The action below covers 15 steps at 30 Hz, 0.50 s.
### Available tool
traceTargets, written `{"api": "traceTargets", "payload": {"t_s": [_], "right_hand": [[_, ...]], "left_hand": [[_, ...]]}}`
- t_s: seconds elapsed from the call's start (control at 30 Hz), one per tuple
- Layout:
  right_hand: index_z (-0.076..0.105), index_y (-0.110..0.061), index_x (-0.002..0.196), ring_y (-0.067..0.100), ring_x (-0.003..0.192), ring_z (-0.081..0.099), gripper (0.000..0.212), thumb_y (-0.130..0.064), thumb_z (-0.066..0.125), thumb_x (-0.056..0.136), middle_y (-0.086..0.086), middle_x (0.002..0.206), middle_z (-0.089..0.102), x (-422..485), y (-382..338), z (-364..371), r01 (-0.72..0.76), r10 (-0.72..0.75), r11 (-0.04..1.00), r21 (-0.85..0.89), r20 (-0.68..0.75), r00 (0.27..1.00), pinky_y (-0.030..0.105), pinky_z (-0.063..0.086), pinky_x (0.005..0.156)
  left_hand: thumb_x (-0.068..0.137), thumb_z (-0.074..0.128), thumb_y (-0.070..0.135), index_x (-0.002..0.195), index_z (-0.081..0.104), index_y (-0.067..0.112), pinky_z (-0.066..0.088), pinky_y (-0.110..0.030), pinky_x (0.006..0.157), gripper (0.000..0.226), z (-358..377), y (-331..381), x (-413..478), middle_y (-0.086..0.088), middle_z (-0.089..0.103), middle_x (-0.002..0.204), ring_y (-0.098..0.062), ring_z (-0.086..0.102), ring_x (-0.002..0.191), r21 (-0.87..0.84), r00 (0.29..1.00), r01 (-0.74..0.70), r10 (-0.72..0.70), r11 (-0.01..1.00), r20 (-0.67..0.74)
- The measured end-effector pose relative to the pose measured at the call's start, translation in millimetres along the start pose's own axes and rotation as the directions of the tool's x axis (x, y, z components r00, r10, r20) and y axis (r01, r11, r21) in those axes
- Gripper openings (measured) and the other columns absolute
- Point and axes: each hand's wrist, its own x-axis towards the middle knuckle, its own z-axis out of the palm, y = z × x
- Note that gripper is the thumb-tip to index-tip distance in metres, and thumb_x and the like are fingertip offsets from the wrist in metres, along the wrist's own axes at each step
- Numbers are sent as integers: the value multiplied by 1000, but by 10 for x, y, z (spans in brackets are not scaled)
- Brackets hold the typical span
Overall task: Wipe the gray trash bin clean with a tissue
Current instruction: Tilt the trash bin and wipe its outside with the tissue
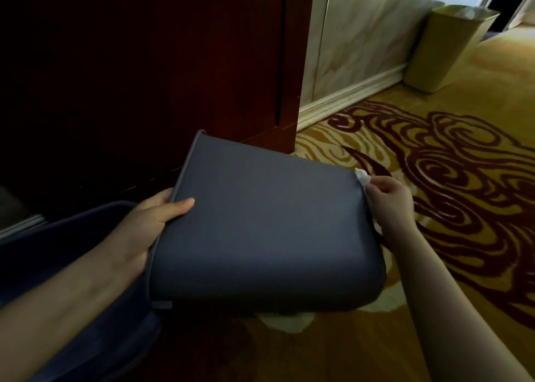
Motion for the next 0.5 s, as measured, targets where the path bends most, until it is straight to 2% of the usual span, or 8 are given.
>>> {"api": "traceTargets", "payload": {"t_s": [0.17, 0.27, 0.33, 0.4, 0.5], "right_hand": [[63, -13, 110, 12, 81, 60, 22, -14, 53, 90, -7, 85, 60, 49, 4, -174, -40, 43, 996, 78, -42, 998, 24, 48, 64], [60, -16, 113, 3, 81, 55, 23, -16, 52, 91, -7, 93, 58, 26, -124, -278, 30, -6, 990, 137, -170, 985, 19, 44, 63], [59, -18, 113, 4, 82, 57, 23, -18, 52, 91, -7, 96, 58, 6, -289, -333, 64, -29, 977, 202, -172, 985, 19, 45, 63], [61, -23, 102, 8, 85, 61, 16, -18, 54, 89, -5, 97, 61, -30, -478, -360, 40, -17, 949, 313, -76, 997, 23, 49, 66], [63, -23, 90, 15, 85, 65, 16, -10, 54, 87, 7, 99, 64, -108, -692, -340, -26, -42, 888, 458, 137, 990, 29, 56, 72]], "left_hand": [[68, 62, 19, 101, 63, 24, 54, -20, 50, 33, 145, 113, -125, 6, 77, 82, -11, 73, 70, 81, 987, -135, 127, 988, 96], [76, 61, 14, 99, 62, 31, 52, -13, 55, 29, 300, 185, -212, 17, 76, 87, -3, 71, 78, 271, 947, -290, 234, 918, 221], [83, 59, 14, 95, 61, 38, 50, -7, 58, 26, 414, 228, -297, 27, 71, 92, 5, 68, 82, 433, 898, -413, 279, 801, 340], [85, 57, 18, 94, 57, 44, 48, -3, 64, 27, 509, 287, -373, 33, 66, 99, 10, 65, 86, 574, 827, -553, 318, 604, 463], [86, 56, 25, 94, 53, 46, 45, -4, 64, 23, 580, 366, -421, 20, 69, 88, 12, 61, 82, 688, 758, -647, 373, 330, 535]]}}
